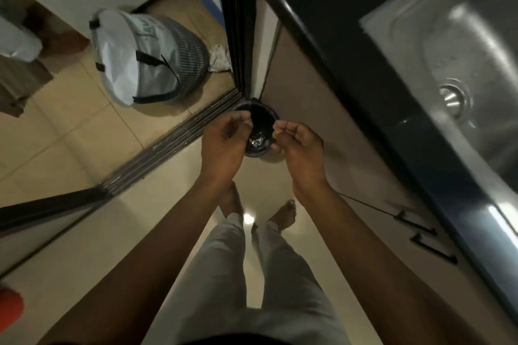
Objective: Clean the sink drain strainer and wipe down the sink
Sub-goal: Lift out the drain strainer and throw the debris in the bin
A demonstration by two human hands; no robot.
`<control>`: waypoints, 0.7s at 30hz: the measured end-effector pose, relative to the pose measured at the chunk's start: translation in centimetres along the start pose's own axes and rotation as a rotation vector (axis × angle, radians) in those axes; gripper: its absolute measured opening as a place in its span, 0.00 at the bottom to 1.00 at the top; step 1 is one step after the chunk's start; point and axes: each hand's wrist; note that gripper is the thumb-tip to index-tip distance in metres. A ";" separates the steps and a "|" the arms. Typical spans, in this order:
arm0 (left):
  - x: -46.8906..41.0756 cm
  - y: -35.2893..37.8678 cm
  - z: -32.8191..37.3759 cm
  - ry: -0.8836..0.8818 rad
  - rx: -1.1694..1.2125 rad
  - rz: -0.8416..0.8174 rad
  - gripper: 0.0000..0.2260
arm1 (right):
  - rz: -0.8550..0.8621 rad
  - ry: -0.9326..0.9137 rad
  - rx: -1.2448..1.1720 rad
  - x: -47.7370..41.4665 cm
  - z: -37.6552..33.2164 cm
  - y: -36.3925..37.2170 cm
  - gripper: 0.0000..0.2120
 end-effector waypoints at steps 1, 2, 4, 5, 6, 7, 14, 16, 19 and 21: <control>0.7 0.1 1.1 0.021 -0.006 -0.013 0.09 | -0.005 -0.012 0.002 1.1 -0.9 -0.1 0.10; 1.4 0.3 2.3 0.046 -0.025 -0.027 0.09 | -0.003 -0.025 -0.001 2.3 -1.9 -0.4 0.10; 2.9 0.6 4.2 0.091 -0.061 -0.053 0.08 | 0.000 -0.050 -0.006 4.3 -3.3 -0.9 0.09; 3.6 0.8 5.1 0.107 -0.070 -0.068 0.07 | 0.004 -0.060 -0.006 5.2 -4.0 -1.1 0.09; 4.1 0.9 5.7 0.116 -0.077 -0.082 0.07 | 0.007 -0.068 -0.006 5.8 -4.5 -1.4 0.08; 4.7 1.1 6.5 0.120 -0.085 -0.098 0.08 | 0.011 -0.081 -0.004 6.7 -5.0 -1.7 0.08; 8.0 3.3 10.6 0.131 -0.086 -0.193 0.09 | 0.075 -0.144 -0.033 11.1 -7.7 -4.2 0.09; 8.8 4.5 11.8 0.146 -0.105 -0.225 0.08 | 0.096 -0.173 -0.045 12.5 -8.6 -5.2 0.09; 10.0 6.5 13.5 0.172 -0.139 -0.287 0.08 | 0.131 -0.218 -0.069 14.5 -9.6 -7.0 0.08; 10.7 7.9 14.3 0.191 -0.162 -0.329 0.08 | 0.157 -0.242 -0.090 15.4 -10.0 -8.2 0.08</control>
Point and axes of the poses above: each hand's wrist, its own x-axis away from the middle knuckle, its own y-axis out of the palm, z = x × y, and after that the axes turned 15 degrees about -z, right-handed
